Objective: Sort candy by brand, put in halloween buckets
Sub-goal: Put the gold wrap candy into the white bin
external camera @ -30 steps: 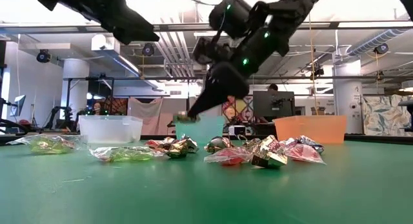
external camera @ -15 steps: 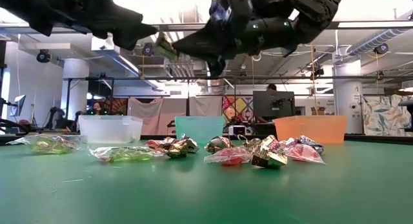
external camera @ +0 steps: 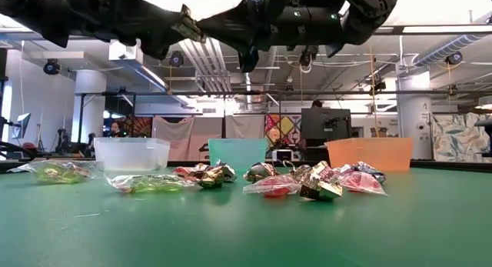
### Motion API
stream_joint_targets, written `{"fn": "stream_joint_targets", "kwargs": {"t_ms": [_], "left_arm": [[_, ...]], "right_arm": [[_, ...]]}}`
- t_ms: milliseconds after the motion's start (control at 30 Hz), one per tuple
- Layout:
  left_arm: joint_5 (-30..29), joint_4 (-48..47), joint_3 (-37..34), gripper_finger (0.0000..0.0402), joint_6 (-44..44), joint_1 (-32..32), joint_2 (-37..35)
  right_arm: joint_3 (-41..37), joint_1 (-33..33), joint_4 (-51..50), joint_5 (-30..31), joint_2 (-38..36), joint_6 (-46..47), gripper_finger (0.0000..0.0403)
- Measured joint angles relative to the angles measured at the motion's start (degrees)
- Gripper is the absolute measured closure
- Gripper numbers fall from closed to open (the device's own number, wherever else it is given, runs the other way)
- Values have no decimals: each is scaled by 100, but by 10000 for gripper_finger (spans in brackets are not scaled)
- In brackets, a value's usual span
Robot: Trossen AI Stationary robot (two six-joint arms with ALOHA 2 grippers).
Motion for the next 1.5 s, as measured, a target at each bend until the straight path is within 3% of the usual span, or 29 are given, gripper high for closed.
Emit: {"fn": "stream_joint_targets", "kwargs": {"t_ms": [167, 433, 600, 800, 967, 1167, 1333, 1400, 1500], "left_arm": [[-2, 106, 2, 262, 7, 0, 43], [-6, 102, 2, 387, 11, 4, 21], [-262, 85, 2, 389, -58, 2, 21], [-404, 78, 2, 398, -140, 7, -12], [-1283, -302, 2, 399, -387, 9, -156], [-3163, -1612, 140, 399, -1106, 16, -570], [-5165, -4247, 946, 400, -2594, 336, -842], [-5386, -5579, 1361, 400, -3147, 662, -854], [-4906, -6765, 1882, 400, -3477, 1331, -761]], "right_arm": [[1, 0, -10, 0, -4, -8, 394], [1, -2, -16, -18, -4, 34, 394], [1, -25, -20, 6, -4, 316, 380], [1, -204, -117, 32, -59, 681, 325], [1, -485, -707, 60, -338, 758, 279], [5, -834, -1884, 279, -922, 887, 242], [5, -881, -2670, 743, -1228, 689, 227], [5, -879, -2770, 842, -1250, 673, 225], [5, -876, -2846, 852, -1227, 673, 223]]}}
